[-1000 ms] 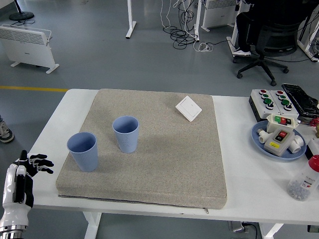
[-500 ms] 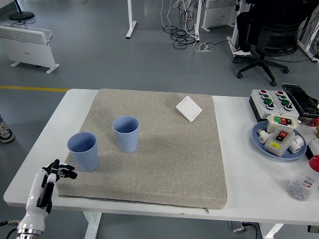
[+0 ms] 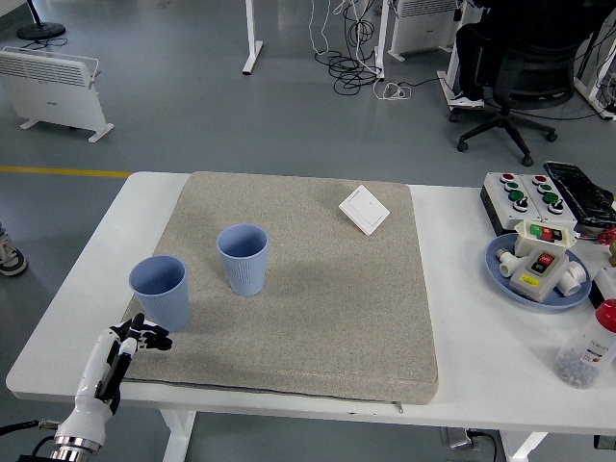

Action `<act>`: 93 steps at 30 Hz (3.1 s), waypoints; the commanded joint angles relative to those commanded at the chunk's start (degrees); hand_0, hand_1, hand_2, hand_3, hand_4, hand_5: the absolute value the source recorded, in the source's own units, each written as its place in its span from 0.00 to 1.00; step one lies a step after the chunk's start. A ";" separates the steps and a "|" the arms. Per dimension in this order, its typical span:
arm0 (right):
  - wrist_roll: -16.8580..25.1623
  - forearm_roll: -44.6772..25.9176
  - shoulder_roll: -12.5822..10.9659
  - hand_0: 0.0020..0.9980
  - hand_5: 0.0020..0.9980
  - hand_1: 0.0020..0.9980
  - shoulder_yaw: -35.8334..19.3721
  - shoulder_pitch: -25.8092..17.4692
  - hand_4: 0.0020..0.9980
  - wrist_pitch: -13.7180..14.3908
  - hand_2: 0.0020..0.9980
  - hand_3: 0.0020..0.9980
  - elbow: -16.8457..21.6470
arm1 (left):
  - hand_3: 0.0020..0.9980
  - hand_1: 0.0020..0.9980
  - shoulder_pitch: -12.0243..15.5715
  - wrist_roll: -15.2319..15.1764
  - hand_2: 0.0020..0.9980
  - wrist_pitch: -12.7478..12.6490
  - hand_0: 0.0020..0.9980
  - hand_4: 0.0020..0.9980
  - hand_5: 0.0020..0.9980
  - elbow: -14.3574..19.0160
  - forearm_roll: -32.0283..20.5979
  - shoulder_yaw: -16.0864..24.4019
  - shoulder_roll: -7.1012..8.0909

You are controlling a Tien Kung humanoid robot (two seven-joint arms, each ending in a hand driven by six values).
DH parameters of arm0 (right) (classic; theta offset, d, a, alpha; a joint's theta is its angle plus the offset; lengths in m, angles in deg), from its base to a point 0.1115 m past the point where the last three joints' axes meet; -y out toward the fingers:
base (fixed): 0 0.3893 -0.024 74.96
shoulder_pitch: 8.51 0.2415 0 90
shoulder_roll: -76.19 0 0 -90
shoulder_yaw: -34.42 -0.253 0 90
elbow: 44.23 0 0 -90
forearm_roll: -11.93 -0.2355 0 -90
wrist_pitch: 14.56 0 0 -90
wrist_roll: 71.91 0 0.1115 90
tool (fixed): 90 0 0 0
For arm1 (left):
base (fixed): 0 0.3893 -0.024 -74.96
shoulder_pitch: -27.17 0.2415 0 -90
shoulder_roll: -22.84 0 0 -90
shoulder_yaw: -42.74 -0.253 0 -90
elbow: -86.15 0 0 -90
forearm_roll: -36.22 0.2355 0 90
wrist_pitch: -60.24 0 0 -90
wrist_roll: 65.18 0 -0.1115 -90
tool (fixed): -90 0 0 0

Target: Push cup pick cup insert cup

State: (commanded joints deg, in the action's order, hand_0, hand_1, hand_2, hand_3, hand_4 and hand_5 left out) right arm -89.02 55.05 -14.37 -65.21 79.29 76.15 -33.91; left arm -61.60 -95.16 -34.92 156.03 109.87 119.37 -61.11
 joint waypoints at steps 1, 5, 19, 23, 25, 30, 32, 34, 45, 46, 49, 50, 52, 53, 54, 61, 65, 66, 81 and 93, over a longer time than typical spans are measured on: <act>0.01 0.06 0.00 0.73 0.41 0.70 -0.05 0.02 0.28 -0.01 0.80 0.69 0.00 | 0.40 0.43 -0.41 0.02 0.43 -0.01 0.47 0.55 1.00 -0.05 0.19 -0.25 0.16; 0.04 0.34 -0.06 0.73 0.41 0.70 -0.22 0.11 0.28 0.00 0.80 0.69 0.00 | 0.40 0.43 -1.78 0.12 0.43 0.03 0.47 0.55 1.00 -0.58 0.80 -1.17 0.62; 0.05 0.65 0.06 0.73 0.41 0.69 -0.16 0.28 0.28 0.21 0.79 0.69 0.00 | 0.41 0.44 -4.28 1.08 0.44 0.48 0.48 0.56 1.00 -3.58 3.78 -1.66 1.11; 0.06 0.85 0.07 0.73 0.41 0.69 -0.17 0.39 0.28 0.27 0.79 0.69 0.00 | 0.41 0.44 -4.86 1.29 0.44 0.48 0.48 0.56 1.00 -4.36 4.71 -1.72 1.32; 0.09 0.97 0.08 0.73 0.41 0.69 -0.19 0.46 0.27 0.31 0.79 0.68 0.00 | 0.41 0.44 -5.16 1.37 0.44 0.45 0.49 0.56 1.00 -5.08 5.58 -1.57 1.28; 0.15 1.12 0.10 0.73 0.41 0.69 -0.29 0.51 0.27 0.31 0.79 0.68 0.00 | 0.41 0.44 -5.81 1.36 0.44 0.38 0.49 0.56 1.00 -6.24 6.29 -1.21 1.06; 0.17 1.19 0.15 0.73 0.41 0.69 -0.37 0.57 0.27 0.34 0.79 0.68 0.00 | 0.41 0.44 -6.54 1.51 0.44 0.38 0.50 0.56 1.00 -6.96 6.82 -1.22 1.11; 0.19 1.23 0.17 0.73 0.41 0.69 -0.39 0.60 0.27 0.35 0.79 0.68 0.00 | 0.41 0.44 -6.94 1.65 0.44 0.37 0.50 0.56 1.00 -7.34 7.15 -1.20 1.20; 0.23 1.17 0.19 0.73 0.40 0.68 -0.15 0.63 0.26 0.40 0.79 0.67 0.00 | 0.41 0.44 -8.62 2.19 0.44 0.25 0.50 0.57 1.00 -9.97 9.20 -0.54 1.88; 0.23 1.21 0.19 0.73 0.40 0.68 -0.15 0.64 0.26 0.40 0.79 0.67 0.00 | 0.41 0.44 -8.77 2.17 0.44 0.25 0.50 0.57 1.00 -10.28 9.31 -0.47 1.84; 0.22 1.26 0.22 0.73 0.40 0.68 -0.16 0.68 0.26 0.42 0.78 0.67 0.00 | 0.41 0.44 -9.37 2.14 0.44 0.28 0.51 0.57 1.00 -11.32 9.76 -0.36 1.73; 0.22 1.26 0.26 0.73 0.40 0.68 -0.13 0.69 0.26 0.42 0.78 0.67 0.00 | 0.41 0.44 -9.69 2.12 0.44 0.30 0.51 0.57 1.00 -11.75 9.97 -0.30 1.72; 0.21 1.25 0.28 0.73 0.40 0.68 -0.12 0.71 0.26 0.43 0.78 0.67 0.00 | 0.41 0.44 -10.06 2.08 0.44 0.31 0.51 0.57 1.00 -12.19 10.08 -0.23 1.69; 0.21 1.24 0.29 0.73 0.40 0.68 -0.11 0.73 0.26 0.43 0.78 0.67 0.00 | 0.41 0.44 -10.32 2.06 0.44 0.30 0.51 0.57 1.00 -12.46 10.12 -0.19 1.68; 0.20 1.24 0.30 0.73 0.40 0.68 -0.09 0.74 0.26 0.42 0.78 0.67 0.00 | 0.41 0.44 -10.63 2.04 0.44 0.29 0.51 0.57 1.00 -12.80 10.21 -0.16 1.67; 0.20 0.94 0.29 0.73 0.40 0.68 0.51 0.73 0.26 0.46 0.79 0.67 0.00 | 0.41 0.44 -12.53 1.99 0.44 0.37 0.53 0.57 1.00 -14.73 10.43 -0.27 1.83; 0.20 0.89 0.25 0.73 0.40 0.68 0.75 0.74 0.26 0.44 0.79 0.67 0.00 | 0.41 0.44 -13.76 2.04 0.44 0.51 0.53 0.57 1.00 -15.86 10.09 -0.83 2.10; 0.20 0.90 0.24 0.73 0.40 0.68 0.77 0.75 0.26 0.44 0.79 0.67 0.00 | 0.41 0.44 -13.88 2.04 0.44 0.53 0.53 0.57 1.00 -15.97 10.07 -0.88 2.13; 0.05 0.28 0.09 0.73 0.40 0.68 2.14 0.69 0.26 0.60 0.79 0.67 0.00 | 0.41 0.45 -18.42 1.73 0.44 1.06 0.55 0.57 1.00 -20.72 8.56 -3.29 1.70; -0.11 -0.30 -0.06 0.73 0.40 0.68 3.35 0.88 0.26 0.74 0.78 0.67 0.00 | 0.41 0.45 -23.58 0.83 0.44 0.98 0.55 0.56 1.00 -26.42 7.15 -4.93 0.39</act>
State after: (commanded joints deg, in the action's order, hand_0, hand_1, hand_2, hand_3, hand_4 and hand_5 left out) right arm -89.12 54.75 -14.43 -61.86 80.17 76.89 -33.91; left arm -85.18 -94.33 -33.94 129.61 117.02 114.45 -60.72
